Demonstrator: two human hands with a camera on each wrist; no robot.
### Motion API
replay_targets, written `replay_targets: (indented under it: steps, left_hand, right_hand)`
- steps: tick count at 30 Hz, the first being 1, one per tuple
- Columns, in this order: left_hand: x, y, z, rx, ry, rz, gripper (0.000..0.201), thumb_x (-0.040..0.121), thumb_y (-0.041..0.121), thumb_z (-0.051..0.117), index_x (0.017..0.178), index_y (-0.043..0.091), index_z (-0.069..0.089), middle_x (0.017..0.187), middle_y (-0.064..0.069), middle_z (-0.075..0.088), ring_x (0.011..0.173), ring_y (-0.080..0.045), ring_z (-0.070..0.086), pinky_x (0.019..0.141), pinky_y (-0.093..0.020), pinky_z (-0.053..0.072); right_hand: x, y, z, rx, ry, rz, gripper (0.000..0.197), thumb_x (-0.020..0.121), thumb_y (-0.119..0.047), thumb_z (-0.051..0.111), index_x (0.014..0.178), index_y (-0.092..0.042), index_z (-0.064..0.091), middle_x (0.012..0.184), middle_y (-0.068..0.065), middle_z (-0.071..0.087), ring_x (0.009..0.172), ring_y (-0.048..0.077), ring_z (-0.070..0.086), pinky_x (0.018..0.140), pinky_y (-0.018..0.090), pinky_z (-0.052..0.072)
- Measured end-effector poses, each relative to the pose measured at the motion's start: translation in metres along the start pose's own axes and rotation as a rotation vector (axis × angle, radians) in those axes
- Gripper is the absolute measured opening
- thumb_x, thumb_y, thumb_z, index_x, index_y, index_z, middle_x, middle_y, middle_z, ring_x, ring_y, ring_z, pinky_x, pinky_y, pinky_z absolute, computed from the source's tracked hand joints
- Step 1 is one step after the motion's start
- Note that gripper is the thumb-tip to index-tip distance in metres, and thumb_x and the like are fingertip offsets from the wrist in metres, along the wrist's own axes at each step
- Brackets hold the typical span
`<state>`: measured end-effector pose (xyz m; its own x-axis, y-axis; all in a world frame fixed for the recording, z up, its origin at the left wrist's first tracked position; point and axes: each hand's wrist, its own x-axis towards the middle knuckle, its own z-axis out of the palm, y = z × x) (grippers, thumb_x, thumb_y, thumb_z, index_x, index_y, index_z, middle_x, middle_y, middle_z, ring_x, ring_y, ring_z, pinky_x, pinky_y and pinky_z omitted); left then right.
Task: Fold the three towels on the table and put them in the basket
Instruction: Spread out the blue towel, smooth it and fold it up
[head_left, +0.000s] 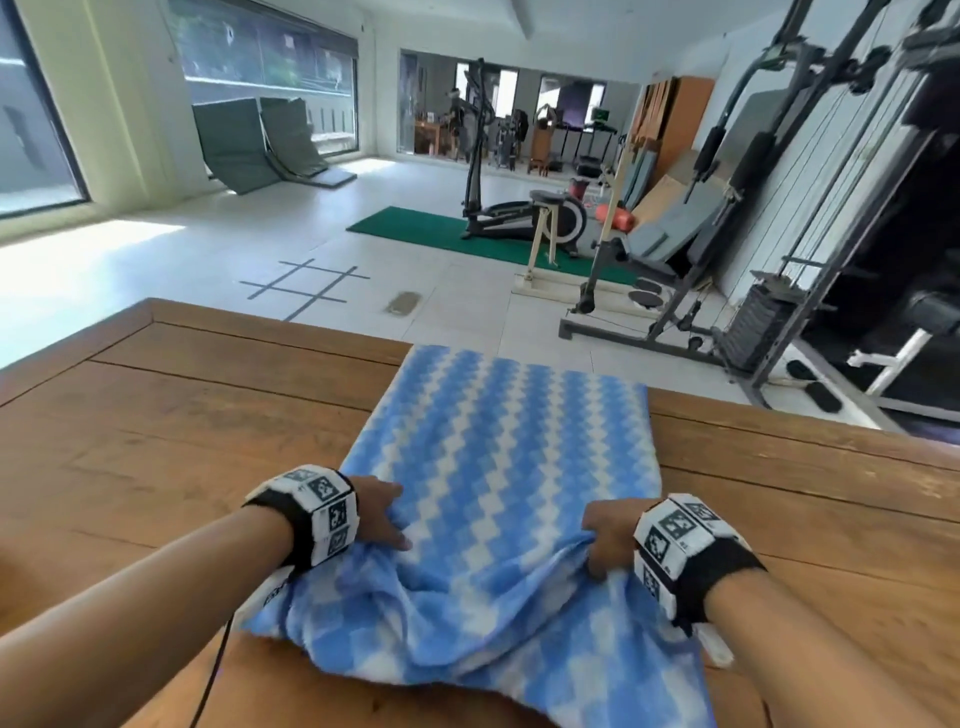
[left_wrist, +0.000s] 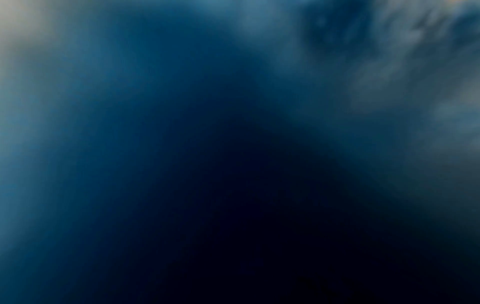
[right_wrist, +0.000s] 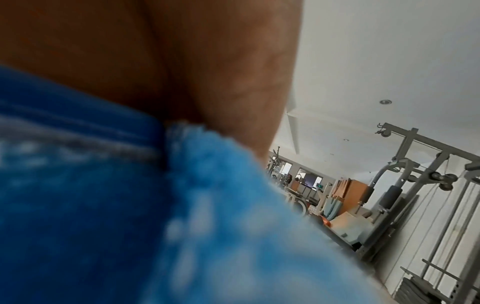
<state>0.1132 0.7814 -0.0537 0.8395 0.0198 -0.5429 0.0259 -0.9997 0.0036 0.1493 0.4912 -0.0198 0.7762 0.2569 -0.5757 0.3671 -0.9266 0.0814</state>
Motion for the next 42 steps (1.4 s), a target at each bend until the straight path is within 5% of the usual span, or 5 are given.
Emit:
replay_targets:
  steps: [7, 18, 25, 28, 42]
  left_hand:
    - [0.022, -0.004, 0.004, -0.015, 0.15, 0.038, 0.083, 0.084, 0.053, 0.06, 0.151, 0.027, 0.018, 0.145, -0.015, 0.036, 0.132, -0.03, 0.042, 0.106, -0.037, 0.038]
    - [0.098, 0.002, -0.003, 0.185, 0.122, 0.037, 0.038, 0.088, 0.027, 0.059, 0.125, 0.018, 0.055, 0.128, -0.009, 0.054, 0.117, -0.029, 0.056, 0.092, -0.038, 0.047]
    - [0.064, 0.001, -0.175, -0.265, 1.236, -0.011, 0.022, 0.09, 0.008, 0.049, 0.111, 0.008, 0.047, 0.115, -0.017, 0.048, 0.093, -0.043, 0.057, 0.069, -0.046, 0.039]
    - [0.027, 0.009, -0.238, -0.357, 1.522, 0.061, 0.02, 0.094, 0.01, 0.044, 0.112, 0.005, 0.05, 0.123, -0.018, 0.045, 0.09, -0.041, 0.055, 0.064, -0.041, 0.034]
    - [-0.041, -0.016, -0.169, -0.264, 0.97, 0.263, 0.016, 0.088, 0.013, 0.053, 0.075, 0.015, 0.044, 0.089, -0.011, 0.055, 0.086, -0.035, 0.058, 0.074, -0.041, 0.046]
  right_hand:
    - [0.043, 0.001, 0.022, 0.089, 0.151, 0.021, 0.035, 0.091, -0.025, 0.054, 0.12, -0.007, 0.051, 0.13, 0.016, 0.051, 0.119, 0.031, 0.052, 0.093, 0.034, 0.042]
    - [0.128, 0.019, 0.04, 0.091, 0.016, -0.104, 0.043, 0.086, -0.02, 0.063, 0.123, -0.008, 0.047, 0.132, 0.015, 0.047, 0.12, 0.029, 0.051, 0.09, 0.032, 0.042]
    - [0.08, 0.06, -0.135, 0.445, 1.273, 0.006, 0.039, 0.076, 0.008, 0.05, 0.113, 0.001, 0.046, 0.115, 0.024, 0.044, 0.086, 0.044, 0.054, 0.062, 0.041, 0.036]
    - [0.046, 0.058, -0.188, 0.413, 1.454, -0.018, 0.036, 0.076, 0.008, 0.054, 0.111, 0.002, 0.046, 0.115, 0.025, 0.044, 0.091, 0.043, 0.053, 0.061, 0.038, 0.035]
    - [-0.061, 0.018, -0.153, 0.172, 1.001, 0.222, 0.024, 0.094, -0.008, 0.04, 0.117, -0.003, 0.045, 0.116, 0.023, 0.057, 0.105, 0.039, 0.059, 0.075, 0.039, 0.043]
